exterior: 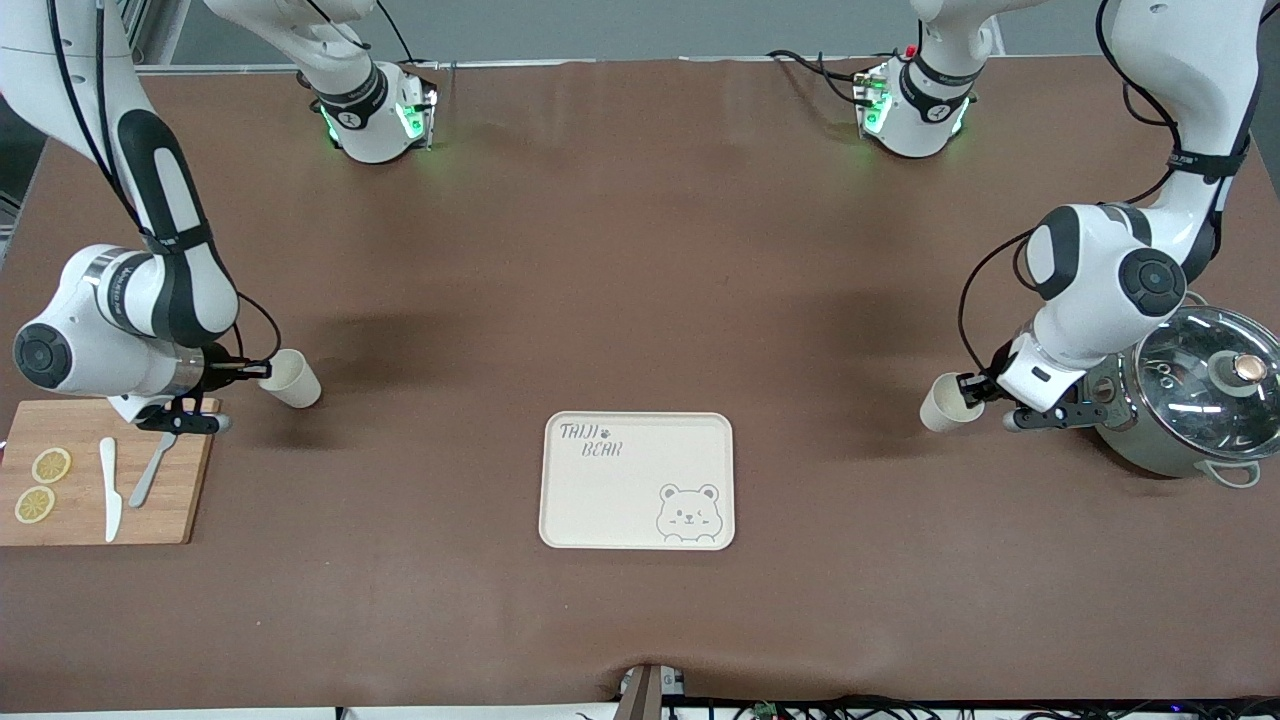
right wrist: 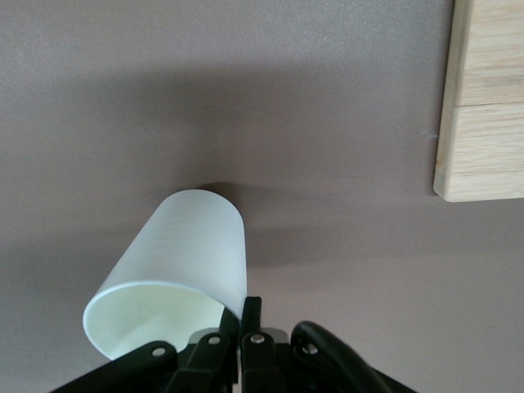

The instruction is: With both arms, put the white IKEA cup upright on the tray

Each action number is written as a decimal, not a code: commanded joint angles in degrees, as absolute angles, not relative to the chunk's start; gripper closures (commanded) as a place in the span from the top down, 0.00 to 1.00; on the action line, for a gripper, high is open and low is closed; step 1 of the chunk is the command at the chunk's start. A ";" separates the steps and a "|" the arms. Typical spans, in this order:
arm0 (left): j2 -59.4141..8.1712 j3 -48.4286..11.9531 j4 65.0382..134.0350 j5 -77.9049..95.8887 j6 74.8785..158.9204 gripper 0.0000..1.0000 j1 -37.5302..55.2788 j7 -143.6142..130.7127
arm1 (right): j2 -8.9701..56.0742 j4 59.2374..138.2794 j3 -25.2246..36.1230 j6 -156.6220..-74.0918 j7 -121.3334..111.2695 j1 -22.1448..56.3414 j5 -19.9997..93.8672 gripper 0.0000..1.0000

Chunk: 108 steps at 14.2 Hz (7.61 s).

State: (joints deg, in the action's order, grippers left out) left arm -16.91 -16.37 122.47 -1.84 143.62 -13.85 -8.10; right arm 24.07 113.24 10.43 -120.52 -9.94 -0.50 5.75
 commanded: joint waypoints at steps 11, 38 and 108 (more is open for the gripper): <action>-23.10 -16.44 107.86 -2.90 133.77 0.00 -8.88 -15.64 | 23.29 95.47 10.46 -110.83 7.27 9.30 13.54 0.00; -44.73 -8.00 74.81 -2.20 125.95 0.00 18.80 -48.76 | 48.77 73.65 7.29 -114.26 26.81 28.65 29.35 0.39; -2.47 -0.88 79.79 -2.11 81.47 1.00 -1.14 -13.11 | 17.42 62.12 9.41 -71.80 16.58 -1.32 3.52 1.00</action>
State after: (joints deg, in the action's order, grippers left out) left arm -5.92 -0.73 75.67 -1.84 80.75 -0.89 -15.28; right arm 22.31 56.15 9.97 -71.07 12.05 -2.28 5.28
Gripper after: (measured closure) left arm 0.000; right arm 0.000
